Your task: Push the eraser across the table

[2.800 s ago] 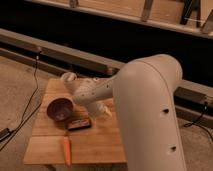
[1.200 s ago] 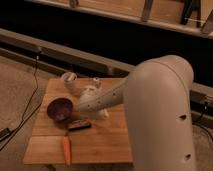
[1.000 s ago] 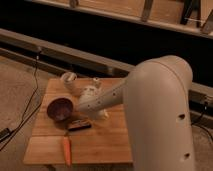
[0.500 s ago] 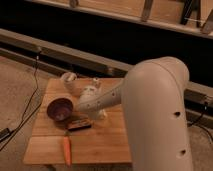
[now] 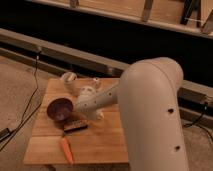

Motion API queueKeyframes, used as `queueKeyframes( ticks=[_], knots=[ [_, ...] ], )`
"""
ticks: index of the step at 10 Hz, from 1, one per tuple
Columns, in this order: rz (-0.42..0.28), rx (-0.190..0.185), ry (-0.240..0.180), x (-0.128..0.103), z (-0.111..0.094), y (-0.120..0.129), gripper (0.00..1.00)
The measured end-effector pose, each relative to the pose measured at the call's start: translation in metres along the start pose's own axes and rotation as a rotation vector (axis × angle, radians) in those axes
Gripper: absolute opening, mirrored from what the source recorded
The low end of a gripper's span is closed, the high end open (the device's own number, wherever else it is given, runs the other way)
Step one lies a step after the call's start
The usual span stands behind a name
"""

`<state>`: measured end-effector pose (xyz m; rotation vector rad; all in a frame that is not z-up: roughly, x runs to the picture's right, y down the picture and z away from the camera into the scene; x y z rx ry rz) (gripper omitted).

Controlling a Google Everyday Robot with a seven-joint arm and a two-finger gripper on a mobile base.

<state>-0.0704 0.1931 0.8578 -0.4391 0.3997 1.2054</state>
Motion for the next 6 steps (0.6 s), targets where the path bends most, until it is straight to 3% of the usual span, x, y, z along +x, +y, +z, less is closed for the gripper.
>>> queueKeyframes(
  ticks=[6],
  knots=[
    [-0.029,-0.045,-0.002,-0.006,-0.006,0.025,0.65]
  ],
)
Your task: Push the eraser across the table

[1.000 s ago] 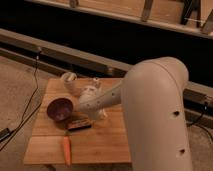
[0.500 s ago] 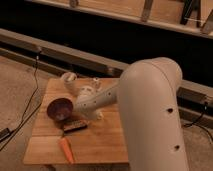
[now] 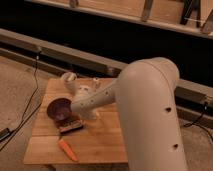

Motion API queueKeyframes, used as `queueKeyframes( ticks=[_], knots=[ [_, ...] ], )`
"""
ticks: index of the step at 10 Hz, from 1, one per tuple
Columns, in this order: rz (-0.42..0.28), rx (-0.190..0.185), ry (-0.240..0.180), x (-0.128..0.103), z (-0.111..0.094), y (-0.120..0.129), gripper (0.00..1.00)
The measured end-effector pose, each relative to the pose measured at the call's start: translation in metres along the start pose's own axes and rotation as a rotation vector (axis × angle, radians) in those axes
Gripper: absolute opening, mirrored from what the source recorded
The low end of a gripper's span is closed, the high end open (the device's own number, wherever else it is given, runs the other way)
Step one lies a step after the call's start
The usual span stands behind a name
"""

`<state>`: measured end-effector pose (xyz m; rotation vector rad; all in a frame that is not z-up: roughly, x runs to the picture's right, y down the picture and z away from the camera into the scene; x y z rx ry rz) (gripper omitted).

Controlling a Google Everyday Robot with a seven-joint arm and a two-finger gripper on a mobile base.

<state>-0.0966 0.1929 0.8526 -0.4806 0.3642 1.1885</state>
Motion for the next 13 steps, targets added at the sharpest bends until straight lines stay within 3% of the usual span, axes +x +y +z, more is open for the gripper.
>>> queueKeyframes(
  ticks=[13],
  knots=[
    [-0.063,-0.094,0.02,-0.003,0.0,0.056,0.65]
  ],
)
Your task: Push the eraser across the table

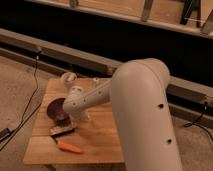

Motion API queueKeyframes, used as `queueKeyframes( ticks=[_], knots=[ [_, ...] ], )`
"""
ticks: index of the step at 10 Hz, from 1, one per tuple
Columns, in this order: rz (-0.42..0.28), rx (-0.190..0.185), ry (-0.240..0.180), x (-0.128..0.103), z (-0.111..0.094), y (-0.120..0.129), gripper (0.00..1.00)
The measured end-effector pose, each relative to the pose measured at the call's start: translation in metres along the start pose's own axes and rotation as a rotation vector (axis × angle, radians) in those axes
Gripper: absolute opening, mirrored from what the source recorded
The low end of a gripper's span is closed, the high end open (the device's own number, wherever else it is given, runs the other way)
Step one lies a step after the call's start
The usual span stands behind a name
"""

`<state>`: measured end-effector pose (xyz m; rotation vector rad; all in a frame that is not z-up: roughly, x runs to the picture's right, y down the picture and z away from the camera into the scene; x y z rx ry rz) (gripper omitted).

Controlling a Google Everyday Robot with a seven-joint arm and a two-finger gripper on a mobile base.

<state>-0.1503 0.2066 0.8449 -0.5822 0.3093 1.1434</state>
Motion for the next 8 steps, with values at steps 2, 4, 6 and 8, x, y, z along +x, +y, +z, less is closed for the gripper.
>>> queueKeyframes(
  ticks=[2,4,6,8],
  knots=[
    [-0.004,-0.014,0.001,-0.002,0.001,0.006,0.65],
    [-0.005,-0.027,0.0,-0.003,0.002,0.012,0.65],
    [-0.005,-0.036,0.0,-0.003,0.004,0.015,0.65],
    [-0.014,-0.042,0.001,-0.004,0.007,0.022,0.65]
  ],
)
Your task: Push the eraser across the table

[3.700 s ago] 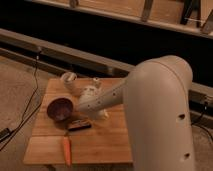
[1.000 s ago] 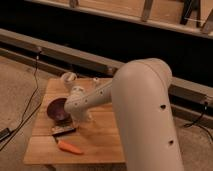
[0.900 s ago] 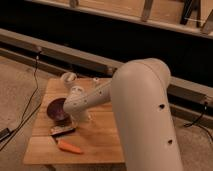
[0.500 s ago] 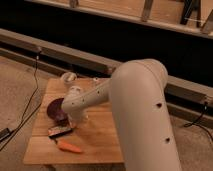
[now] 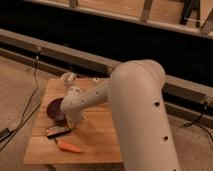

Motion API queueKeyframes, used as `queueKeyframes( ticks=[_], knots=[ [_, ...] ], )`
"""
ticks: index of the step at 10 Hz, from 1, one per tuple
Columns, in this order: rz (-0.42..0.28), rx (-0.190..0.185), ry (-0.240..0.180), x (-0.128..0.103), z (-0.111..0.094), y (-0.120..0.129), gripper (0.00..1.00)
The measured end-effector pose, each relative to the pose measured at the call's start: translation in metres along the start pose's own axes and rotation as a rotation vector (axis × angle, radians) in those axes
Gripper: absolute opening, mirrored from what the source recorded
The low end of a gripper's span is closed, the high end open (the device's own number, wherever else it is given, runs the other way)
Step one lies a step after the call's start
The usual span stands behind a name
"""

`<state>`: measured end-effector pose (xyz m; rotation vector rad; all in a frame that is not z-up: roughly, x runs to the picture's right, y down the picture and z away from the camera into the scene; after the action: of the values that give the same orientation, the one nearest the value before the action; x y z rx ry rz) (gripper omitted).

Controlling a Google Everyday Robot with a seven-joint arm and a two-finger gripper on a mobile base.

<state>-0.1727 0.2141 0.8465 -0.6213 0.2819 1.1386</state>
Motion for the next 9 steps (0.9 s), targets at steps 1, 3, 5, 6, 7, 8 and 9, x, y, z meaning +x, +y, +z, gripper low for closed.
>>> queueKeyframes(
  ticks=[1,3,5,6,7,8,9],
  knots=[
    [-0.012,-0.003,0.005,0.0,0.003,0.008,0.65],
    [-0.033,0.0,0.01,-0.002,0.006,0.014,0.65],
    [-0.071,0.006,0.02,-0.005,0.01,0.026,0.65],
    [-0.083,0.008,0.026,-0.006,0.011,0.03,0.65],
    [-0.102,0.013,0.035,-0.007,0.011,0.036,0.65],
    [-0.111,0.015,0.039,-0.008,0.011,0.038,0.65],
    [-0.123,0.023,0.046,-0.01,0.01,0.041,0.65]
  ],
)
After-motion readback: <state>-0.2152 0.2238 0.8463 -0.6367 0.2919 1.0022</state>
